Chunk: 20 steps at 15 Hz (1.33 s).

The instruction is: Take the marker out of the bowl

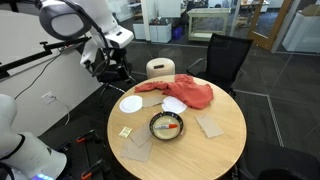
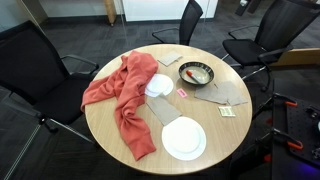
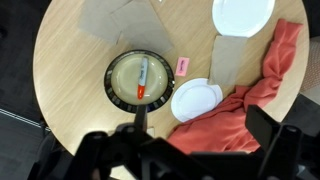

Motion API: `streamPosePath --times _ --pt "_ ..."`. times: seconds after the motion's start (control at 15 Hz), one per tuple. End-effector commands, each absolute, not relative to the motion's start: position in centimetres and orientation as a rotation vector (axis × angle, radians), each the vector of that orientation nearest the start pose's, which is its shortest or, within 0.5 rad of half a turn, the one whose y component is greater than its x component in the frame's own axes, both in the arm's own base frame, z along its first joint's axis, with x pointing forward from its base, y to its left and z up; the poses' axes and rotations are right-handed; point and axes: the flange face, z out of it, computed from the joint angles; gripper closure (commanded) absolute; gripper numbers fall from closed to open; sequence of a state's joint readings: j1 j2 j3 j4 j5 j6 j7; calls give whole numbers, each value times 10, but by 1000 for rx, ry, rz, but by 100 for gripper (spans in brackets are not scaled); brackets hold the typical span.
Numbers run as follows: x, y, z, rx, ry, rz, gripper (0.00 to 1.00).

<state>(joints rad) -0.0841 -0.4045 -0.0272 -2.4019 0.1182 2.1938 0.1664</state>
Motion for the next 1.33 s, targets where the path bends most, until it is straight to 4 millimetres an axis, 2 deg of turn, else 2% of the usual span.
streamPosePath --times 0.0,0.47,0.6,0.67,0.73,0.87,1.13,1.27 --pt "456 -67 443 -2994 577 -266 0" --pt "485 -92 354 -3008 615 -192 0" --pt "494 -94 336 -3012 666 -196 0" --pt "496 -95 330 -3011 683 -198 0" --pt "486 -91 336 -3004 645 -182 0" --pt "490 -93 324 -3009 650 -171 0" --pt "494 -93 325 -3008 650 -180 0" --pt "504 -96 314 -3007 664 -140 0"
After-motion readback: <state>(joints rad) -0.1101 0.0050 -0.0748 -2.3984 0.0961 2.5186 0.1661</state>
